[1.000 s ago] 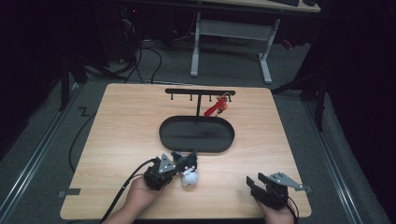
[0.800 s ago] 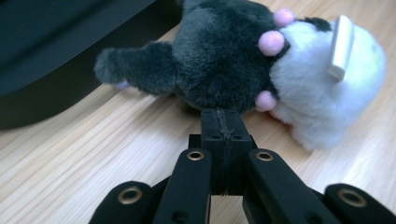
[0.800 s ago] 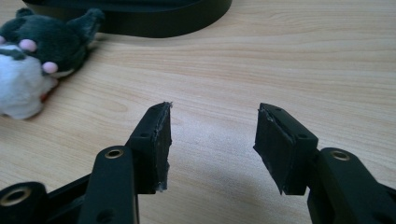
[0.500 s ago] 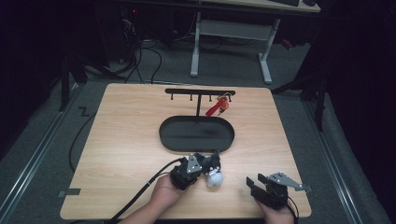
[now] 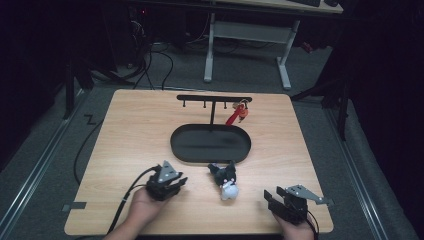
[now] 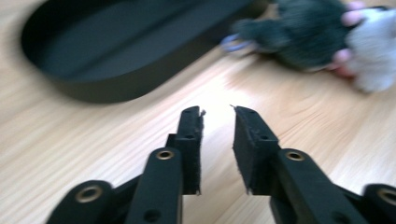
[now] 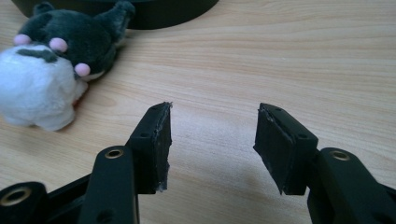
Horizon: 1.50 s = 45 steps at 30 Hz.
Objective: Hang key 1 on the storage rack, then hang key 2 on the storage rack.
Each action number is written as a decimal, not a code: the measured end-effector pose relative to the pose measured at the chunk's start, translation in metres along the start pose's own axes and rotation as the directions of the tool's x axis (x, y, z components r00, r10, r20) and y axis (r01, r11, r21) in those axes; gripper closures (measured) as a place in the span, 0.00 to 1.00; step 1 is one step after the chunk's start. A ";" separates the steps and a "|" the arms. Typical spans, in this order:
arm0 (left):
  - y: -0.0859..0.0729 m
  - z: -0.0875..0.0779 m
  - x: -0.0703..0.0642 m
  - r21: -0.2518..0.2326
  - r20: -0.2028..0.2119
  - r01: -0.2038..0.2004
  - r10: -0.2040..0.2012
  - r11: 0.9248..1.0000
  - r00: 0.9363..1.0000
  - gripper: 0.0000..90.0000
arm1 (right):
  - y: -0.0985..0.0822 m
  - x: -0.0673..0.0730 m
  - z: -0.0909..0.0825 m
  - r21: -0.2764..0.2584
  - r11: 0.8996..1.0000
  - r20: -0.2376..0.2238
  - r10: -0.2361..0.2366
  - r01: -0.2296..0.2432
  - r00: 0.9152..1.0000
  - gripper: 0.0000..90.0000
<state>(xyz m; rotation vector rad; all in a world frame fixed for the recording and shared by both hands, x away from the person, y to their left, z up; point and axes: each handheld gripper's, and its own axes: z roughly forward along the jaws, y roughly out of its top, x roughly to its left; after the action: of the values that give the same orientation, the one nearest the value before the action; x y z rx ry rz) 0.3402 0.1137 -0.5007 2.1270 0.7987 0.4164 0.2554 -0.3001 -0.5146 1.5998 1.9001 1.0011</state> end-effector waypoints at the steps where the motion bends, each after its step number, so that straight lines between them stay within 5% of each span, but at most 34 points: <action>1: -0.005 -0.009 0.010 -0.001 -0.013 0.008 -0.008 1.000 1.000 0.72 | 0.000 0.000 0.001 0.002 1.000 0.002 0.003 -0.003 1.000 0.51; 8: -0.036 -0.037 0.048 -0.010 -0.107 0.044 -0.045 0.999 0.993 0.50 | -0.001 0.000 0.004 0.022 1.000 0.046 -0.002 0.001 0.999 0.50; 15: -0.048 -0.051 0.061 -0.044 -0.094 0.052 -0.056 0.998 0.994 0.43 | 0.006 0.006 0.009 0.019 0.999 0.069 -0.036 0.035 0.997 0.48; 24: -0.056 -0.044 0.068 -0.038 -0.088 0.075 -0.078 0.996 0.993 0.38 | 0.020 0.012 0.025 0.137 0.991 0.112 -0.025 0.010 0.993 0.49; 32: -0.055 -0.048 0.072 -0.066 -0.081 0.074 -0.079 0.995 0.994 0.35 | 0.039 0.030 0.031 0.304 0.949 0.112 -0.126 0.087 0.986 0.45; 45: -0.053 -0.048 0.068 -0.062 -0.050 0.044 -0.047 0.997 0.998 0.34 | 0.064 0.041 0.032 0.466 0.881 0.092 -0.143 0.084 0.985 0.45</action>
<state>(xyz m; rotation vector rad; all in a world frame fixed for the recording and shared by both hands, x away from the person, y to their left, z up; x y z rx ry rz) 0.3444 0.2119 -0.5113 2.0448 0.8512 0.4671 0.3112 -0.2487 -0.4811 1.7225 2.2266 0.3985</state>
